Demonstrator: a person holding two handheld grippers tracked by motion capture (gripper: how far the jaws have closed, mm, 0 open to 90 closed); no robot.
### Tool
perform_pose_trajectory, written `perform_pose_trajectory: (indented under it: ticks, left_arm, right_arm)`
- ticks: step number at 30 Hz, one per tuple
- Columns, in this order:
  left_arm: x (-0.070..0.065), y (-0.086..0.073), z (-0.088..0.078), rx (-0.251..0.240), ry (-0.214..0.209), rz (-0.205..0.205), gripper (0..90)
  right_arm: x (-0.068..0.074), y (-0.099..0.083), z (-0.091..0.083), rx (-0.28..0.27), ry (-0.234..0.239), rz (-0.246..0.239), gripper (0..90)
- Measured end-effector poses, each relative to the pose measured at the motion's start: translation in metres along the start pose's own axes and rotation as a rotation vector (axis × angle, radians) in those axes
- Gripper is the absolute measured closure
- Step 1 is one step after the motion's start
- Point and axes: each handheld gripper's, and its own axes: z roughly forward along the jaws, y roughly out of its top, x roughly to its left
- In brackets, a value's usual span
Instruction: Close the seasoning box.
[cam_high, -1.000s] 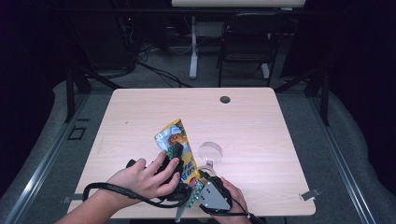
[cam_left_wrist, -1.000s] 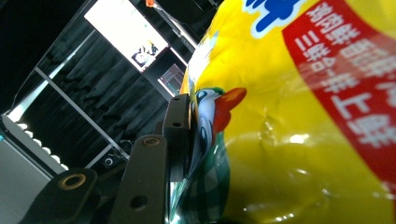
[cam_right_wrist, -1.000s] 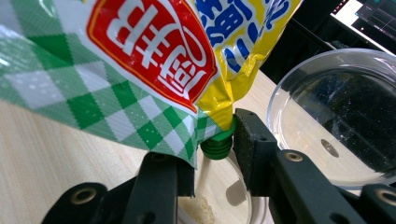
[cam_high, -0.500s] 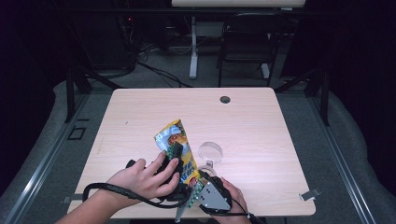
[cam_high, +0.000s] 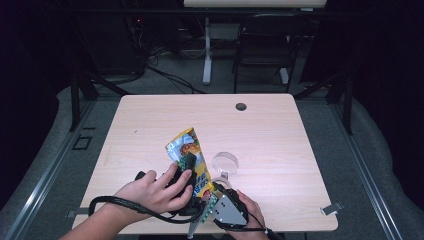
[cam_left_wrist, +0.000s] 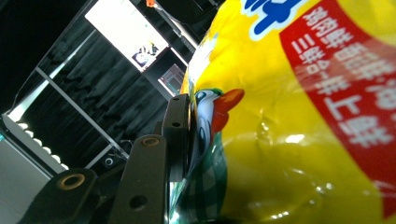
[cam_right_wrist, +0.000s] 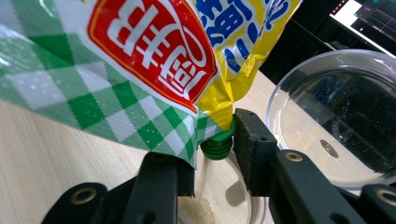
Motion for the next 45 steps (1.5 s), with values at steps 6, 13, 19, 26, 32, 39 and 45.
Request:
perform_pose_trajectory:
  ticks: [6, 13, 19, 26, 32, 39, 45]
  left_arm:
    - [0.0017, 0.0006, -0.0012, 0.006, 0.005, 0.015, 67.3]
    - [0.0006, 0.0006, -0.0009, -0.002, 0.001, 0.001, 67.8]
    - [0.0015, 0.0012, -0.0017, 0.011, -0.001, 0.020, 67.9]
    - [0.0023, 0.0016, -0.0019, 0.011, 0.003, 0.021, 67.9]
    - [0.0043, 0.0018, -0.0026, 0.020, 0.004, 0.038, 67.9]
    - [0.0041, 0.0020, -0.0021, 0.013, 0.003, 0.030, 67.9]
    - [0.0047, 0.0020, -0.0019, 0.012, 0.004, 0.030, 67.9]
  right_arm:
    - [-0.0005, 0.0001, -0.0005, 0.008, -0.002, -0.006, 70.0]
    - [-0.0002, -0.0001, -0.0001, 0.002, -0.003, 0.003, 70.0]
    - [-0.0001, -0.0002, 0.0003, 0.000, -0.003, 0.007, 70.0]
    - [-0.0012, -0.0003, -0.0005, 0.006, -0.007, 0.000, 70.0]
    - [-0.0011, -0.0001, -0.0006, 0.005, -0.006, 0.002, 70.0]
    - [-0.0010, -0.0001, -0.0004, 0.005, -0.005, 0.003, 70.0]
    - [-0.0010, -0.0002, -0.0006, 0.003, -0.006, 0.007, 70.0]
